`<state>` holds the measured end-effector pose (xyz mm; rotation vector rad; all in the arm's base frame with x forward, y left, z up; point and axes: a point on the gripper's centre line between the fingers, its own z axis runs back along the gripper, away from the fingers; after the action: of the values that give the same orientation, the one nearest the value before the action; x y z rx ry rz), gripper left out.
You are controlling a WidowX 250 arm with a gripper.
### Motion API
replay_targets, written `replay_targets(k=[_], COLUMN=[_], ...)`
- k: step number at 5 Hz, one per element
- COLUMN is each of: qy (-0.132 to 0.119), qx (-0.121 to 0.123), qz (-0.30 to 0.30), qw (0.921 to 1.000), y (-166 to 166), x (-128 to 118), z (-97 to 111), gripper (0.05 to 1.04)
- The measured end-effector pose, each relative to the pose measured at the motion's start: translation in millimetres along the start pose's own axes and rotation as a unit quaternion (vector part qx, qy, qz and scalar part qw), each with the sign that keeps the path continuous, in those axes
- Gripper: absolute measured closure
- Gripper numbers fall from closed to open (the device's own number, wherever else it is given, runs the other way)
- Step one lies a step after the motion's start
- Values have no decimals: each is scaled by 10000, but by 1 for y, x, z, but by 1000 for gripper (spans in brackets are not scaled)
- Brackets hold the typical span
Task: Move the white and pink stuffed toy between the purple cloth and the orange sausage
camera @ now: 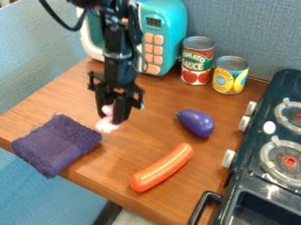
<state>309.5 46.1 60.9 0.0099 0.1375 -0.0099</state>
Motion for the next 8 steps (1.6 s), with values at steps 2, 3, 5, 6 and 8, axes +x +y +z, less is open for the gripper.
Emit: replay_targets(k=[2, 3, 5, 6, 8], qy=[374, 522, 612, 725, 216], qx=[-52, -11, 80, 85, -180], qz=[-553, -691, -506, -336, -171], qw=[9978, 9962, 9968, 9968, 9995], y=[-19, -28, -27, -28, -35], x=[-13, -12, -15, -20, -11], z=[-34, -46, -49, -48, 15], gripper=[637, 637, 638, 578, 73])
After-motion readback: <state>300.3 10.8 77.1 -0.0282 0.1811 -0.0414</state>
